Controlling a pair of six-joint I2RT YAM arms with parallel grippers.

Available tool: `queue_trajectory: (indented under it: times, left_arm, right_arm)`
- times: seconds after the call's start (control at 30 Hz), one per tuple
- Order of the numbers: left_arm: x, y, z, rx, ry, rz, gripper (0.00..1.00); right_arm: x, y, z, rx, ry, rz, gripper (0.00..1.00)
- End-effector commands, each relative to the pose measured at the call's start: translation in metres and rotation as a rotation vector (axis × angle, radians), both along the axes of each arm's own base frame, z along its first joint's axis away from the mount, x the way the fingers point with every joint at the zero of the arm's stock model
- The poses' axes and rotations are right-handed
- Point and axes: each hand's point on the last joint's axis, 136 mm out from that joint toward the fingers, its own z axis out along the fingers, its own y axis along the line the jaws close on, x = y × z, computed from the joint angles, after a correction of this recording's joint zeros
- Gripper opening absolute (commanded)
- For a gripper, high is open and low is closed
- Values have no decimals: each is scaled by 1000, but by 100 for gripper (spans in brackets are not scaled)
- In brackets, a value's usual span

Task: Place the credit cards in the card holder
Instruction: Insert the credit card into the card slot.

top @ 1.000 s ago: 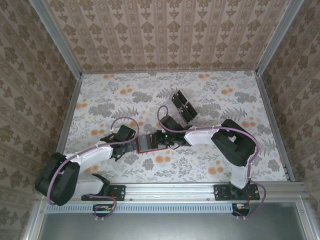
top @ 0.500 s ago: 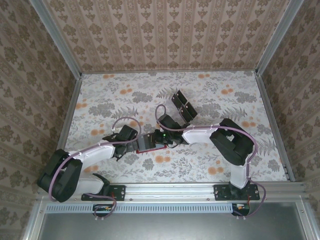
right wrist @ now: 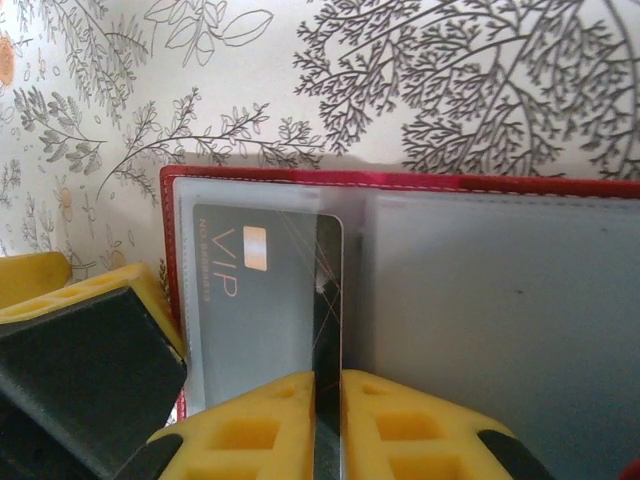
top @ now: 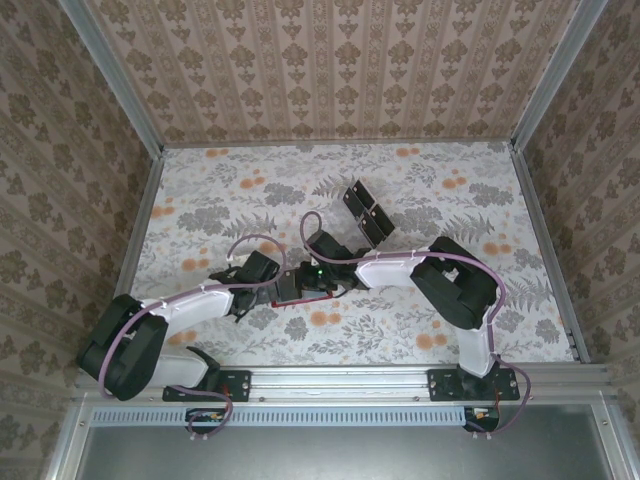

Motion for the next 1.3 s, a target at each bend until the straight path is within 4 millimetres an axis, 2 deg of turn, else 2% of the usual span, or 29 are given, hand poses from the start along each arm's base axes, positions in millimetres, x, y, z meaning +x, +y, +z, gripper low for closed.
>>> queue_trajectory:
  times: [0.0, 0.17, 0.3, 0.4, 0.63, 1.1, 1.27]
  left_arm:
    - [-7, -18, -17, -75, 61, -37, 100]
    - [-3, -18, -8, -68, 46, -41, 100]
    - [2, -15, 4, -81, 23, -30, 100]
    - [5, -9, 14, -88, 1, -13, 100]
    - [4, -1, 17, -85, -2, 2, 100]
    - [-3, -1, -3, -85, 39, 8, 100]
    - [-4, -3, -8, -87, 51, 2, 100]
  right_arm:
    - [-8, 11, 2, 15, 26, 50, 19]
    - [-9, 15, 17, 33, 8, 88, 29]
    - [-4, 2, 27, -15, -38, 69, 41]
    - [0, -7, 32, -42, -61, 48, 41]
    - [2, -6, 28, -37, -55, 46, 37]
    - [0, 7, 7, -23, -3, 50, 33]
    - [-2, 16, 6, -14, 3, 63, 25]
